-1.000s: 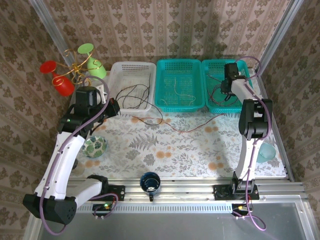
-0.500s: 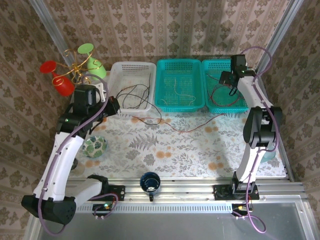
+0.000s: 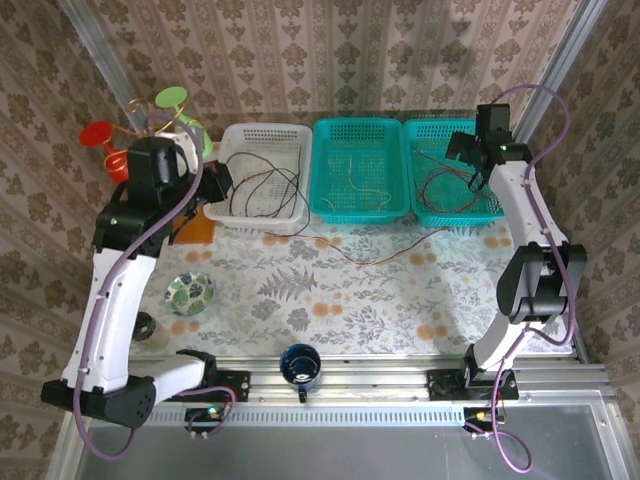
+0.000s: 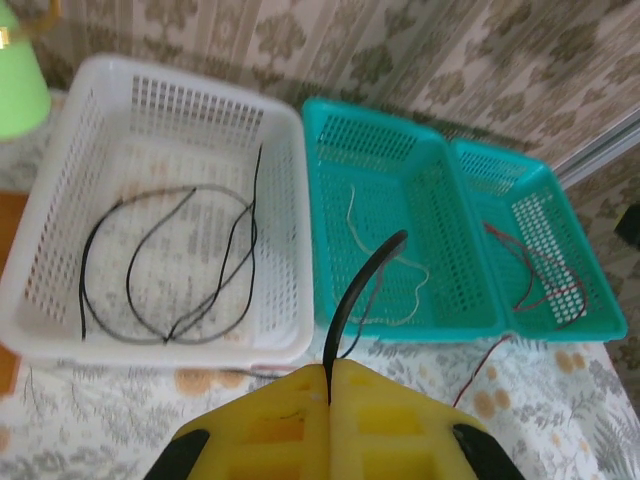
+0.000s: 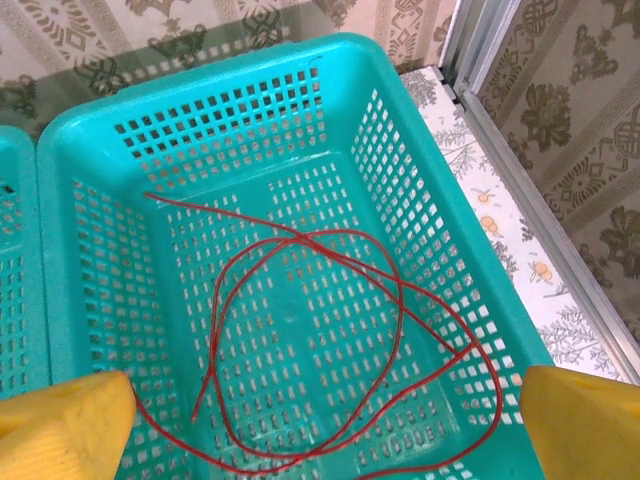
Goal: Untangle the cables
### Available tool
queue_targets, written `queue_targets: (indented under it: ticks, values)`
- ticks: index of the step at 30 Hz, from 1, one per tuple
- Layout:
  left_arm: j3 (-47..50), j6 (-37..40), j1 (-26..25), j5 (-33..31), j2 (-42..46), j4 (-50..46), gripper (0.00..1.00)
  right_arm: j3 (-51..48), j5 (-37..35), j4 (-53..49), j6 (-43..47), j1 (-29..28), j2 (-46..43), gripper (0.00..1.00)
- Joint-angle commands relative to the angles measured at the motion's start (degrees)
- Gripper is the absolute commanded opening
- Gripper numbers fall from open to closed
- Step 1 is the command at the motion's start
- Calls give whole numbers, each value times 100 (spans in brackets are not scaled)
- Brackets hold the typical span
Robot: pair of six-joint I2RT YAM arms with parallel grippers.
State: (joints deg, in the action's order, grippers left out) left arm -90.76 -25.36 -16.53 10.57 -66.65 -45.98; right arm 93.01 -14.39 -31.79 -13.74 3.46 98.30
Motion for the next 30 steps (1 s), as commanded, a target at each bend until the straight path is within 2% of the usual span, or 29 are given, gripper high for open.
queue_targets:
  ticks: [1, 5, 15, 22, 26, 30]
  values:
    - [-654, 301, -50, -87, -228, -100, 0, -277, 258, 63, -73, -86, -334, 100]
    - [-1360, 470, -52, -185, -574, 2, 0, -556, 362, 71, -114, -152, -560, 100]
    - [-2094, 1000, -60, -812, -861, 1321, 0, -975, 567, 239, -267, -162, -909, 100]
    - [-2062, 1451, -87, -1177, -900, 2244, 0, -1099, 604, 252, -291, -162, -1005, 100]
    - [-1895, 1599, -103, -1235, -991, 2279, 0, -1171, 605, 261, -295, -162, -1021, 100]
    - [-1276, 1935, -222, -1567, -1098, 2101, 0, -1215, 659, 261, -309, -162, -1055, 100]
